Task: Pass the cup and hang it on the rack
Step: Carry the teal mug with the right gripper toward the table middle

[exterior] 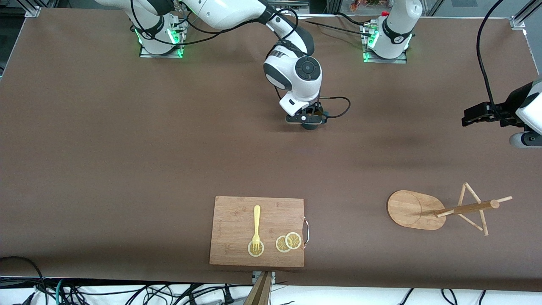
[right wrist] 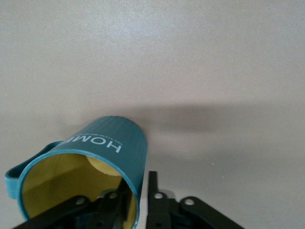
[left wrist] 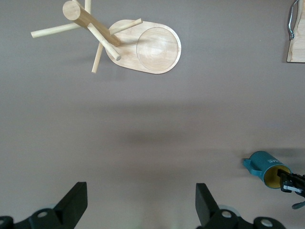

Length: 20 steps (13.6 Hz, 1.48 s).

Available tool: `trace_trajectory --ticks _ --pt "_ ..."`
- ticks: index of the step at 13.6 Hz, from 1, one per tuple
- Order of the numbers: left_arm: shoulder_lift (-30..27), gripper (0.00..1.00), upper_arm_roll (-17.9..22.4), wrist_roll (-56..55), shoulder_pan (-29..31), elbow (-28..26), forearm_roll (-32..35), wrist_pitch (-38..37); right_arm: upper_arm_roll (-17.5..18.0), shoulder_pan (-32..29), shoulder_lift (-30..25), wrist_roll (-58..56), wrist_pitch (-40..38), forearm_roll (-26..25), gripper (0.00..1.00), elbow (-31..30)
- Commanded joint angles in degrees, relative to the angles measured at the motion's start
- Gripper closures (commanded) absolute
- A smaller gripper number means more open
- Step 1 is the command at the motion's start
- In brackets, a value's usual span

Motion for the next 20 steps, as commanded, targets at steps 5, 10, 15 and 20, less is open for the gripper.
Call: trace_trajectory --ticks 5,10,15,20 --pt "1.5 0.0 0.1 0.1 -0.5 1.1 -2.9 -0.7 0.0 -0.9 -3.8 0.2 -6.8 0.0 0.42 2.4" --pt "3.8 0.0 0.1 9.2 -2.9 0.1 -3.8 -0.8 0.3 -9.9 -13.0 -1.2 -12.5 -0.3 0.0 3.0" --pt "1.6 0.0 -3.0 37.5 -3.2 -11.3 -8.0 -0.8 -2.8 -21.8 -21.8 -13.9 -24.9 1.1 0.0 1.4" --pt "0.6 0.0 -10.6 53.2 -2.6 -21.9 -7.8 8.9 -8.3 -33.2 -34.3 -37.9 -37.5 4.4 0.0 -3.9"
